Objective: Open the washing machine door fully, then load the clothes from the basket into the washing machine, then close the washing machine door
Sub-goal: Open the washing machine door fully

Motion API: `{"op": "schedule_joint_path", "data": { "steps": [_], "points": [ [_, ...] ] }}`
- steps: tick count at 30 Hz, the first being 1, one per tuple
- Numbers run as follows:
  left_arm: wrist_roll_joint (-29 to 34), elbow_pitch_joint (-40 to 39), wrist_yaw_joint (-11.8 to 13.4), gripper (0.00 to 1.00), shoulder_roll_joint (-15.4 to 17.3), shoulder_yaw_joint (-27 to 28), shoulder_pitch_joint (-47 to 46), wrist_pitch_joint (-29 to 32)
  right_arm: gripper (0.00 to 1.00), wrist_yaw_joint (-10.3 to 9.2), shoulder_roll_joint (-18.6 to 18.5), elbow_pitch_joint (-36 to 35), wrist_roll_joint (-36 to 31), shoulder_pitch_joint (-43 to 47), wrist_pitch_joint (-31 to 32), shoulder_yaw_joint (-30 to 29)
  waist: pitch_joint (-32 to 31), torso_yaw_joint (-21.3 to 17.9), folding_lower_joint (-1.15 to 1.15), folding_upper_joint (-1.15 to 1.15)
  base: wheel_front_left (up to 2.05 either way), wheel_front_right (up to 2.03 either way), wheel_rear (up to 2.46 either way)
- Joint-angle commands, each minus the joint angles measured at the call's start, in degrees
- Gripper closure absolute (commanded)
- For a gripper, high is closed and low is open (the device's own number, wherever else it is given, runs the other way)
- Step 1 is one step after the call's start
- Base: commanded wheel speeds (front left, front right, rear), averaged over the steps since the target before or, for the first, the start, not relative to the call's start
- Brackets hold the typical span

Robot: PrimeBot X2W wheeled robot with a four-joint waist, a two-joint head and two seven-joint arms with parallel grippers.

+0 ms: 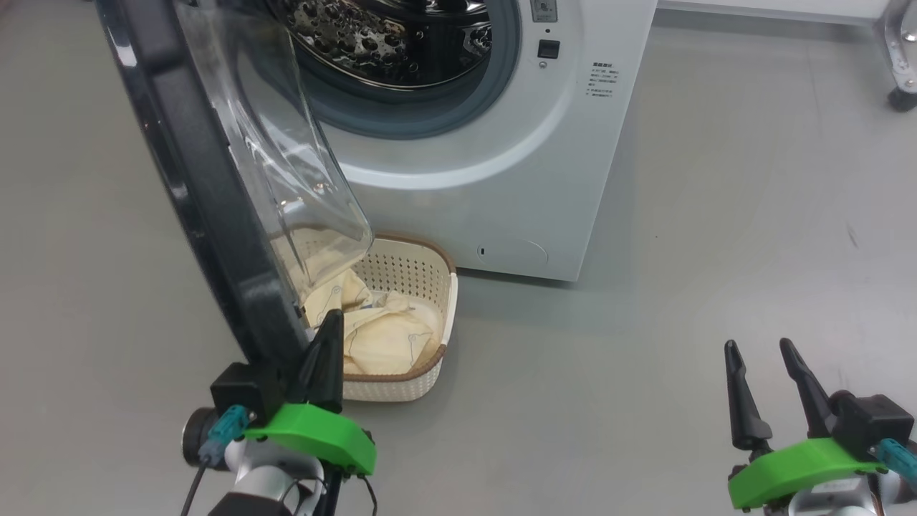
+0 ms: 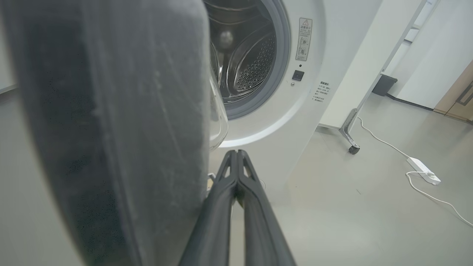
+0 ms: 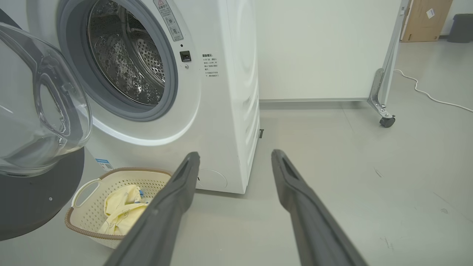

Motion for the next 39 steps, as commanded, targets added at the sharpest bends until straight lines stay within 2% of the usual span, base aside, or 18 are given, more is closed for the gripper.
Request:
{"op": "schedule_joint_path", "data": {
  "steps": [1, 13, 26, 39],
  "points": [
    [-0.5, -1.6, 4.4, 1.0, 2.4, 3.6, -1.4, -0.5, 0.0, -0.01, -0.5, -2.0, -0.3, -1.7, 0.2, 1.1, -0.1, 0.4, 0.0, 0.0, 0.0, 0.0, 0.0],
    [-1.6, -5.3, 8.1, 1.0, 6.1, 8.6, 2.9, -0.6, 0.0, -0.01, -0.5, -2.6, -0.7, -1.6, 0.9, 1.0, 0.0, 4.1, 0.0, 0.0, 0.0, 0.0, 0.0],
    [-2.4, -6.9, 11.1, 1.0, 9.9, 15.8, 5.7, -0.8, 0.0, -0.01, -0.5, -3.7, -1.6, -2.5, 1.9, 1.1, 1.0, 5.3, 0.0, 0.0, 0.0, 0.0, 0.0],
    [-3.9, -3.7, 11.7, 1.0, 13.1, 22.9, 6.1, -0.9, 0.0, -0.01, -0.5, -4.2, -1.8, -2.9, 2.5, 1.1, 2.2, 4.3, 0.0, 0.0, 0.0, 0.0, 0.0]
  ]
}}
